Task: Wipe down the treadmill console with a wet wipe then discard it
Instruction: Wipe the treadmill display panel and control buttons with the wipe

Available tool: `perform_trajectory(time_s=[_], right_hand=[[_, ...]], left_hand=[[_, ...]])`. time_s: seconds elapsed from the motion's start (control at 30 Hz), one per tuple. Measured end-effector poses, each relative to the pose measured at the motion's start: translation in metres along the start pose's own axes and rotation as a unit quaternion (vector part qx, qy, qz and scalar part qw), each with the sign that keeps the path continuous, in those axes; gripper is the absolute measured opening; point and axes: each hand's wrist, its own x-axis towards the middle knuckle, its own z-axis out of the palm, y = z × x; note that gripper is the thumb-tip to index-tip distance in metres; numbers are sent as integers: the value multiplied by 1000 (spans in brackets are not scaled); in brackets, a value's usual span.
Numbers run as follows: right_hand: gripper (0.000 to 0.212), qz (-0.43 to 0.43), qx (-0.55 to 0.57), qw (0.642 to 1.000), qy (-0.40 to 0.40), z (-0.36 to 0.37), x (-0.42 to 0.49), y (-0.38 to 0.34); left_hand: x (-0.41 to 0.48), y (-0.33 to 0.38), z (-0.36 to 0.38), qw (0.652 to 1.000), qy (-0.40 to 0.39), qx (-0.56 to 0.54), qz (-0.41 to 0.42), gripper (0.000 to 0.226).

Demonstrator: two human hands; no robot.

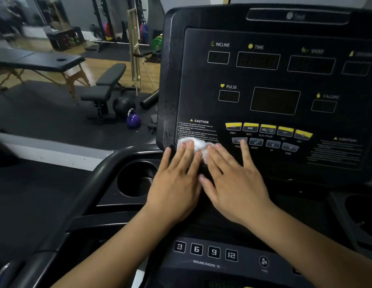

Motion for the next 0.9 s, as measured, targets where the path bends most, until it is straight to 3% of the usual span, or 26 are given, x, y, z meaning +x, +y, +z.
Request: perform_trajectory(time_s=[0.17, 0.27, 0.33, 0.6, 0.73, 0.9], right_hand=[[61, 10, -9, 999, 44, -8, -4, 21], [58, 35, 85, 993, 79, -22, 3, 20], [60, 27, 116, 991, 55, -12, -13, 16], [63, 62, 56, 995, 45, -7, -14, 48], [61, 24, 62, 997, 29, 10, -50, 55], [60, 46, 59, 996, 41, 3, -46, 78]], left_hand=[[9, 14, 1, 1000, 28, 5, -7, 62], [20, 26, 0, 999, 42, -16, -3, 61], [8, 37, 5, 999, 23, -22, 15, 60], [40, 57, -7, 1000, -2, 5, 20, 65], [17, 75, 0, 999, -13, -20, 47, 63], [42, 92, -2, 998, 19, -1, 53, 63]])
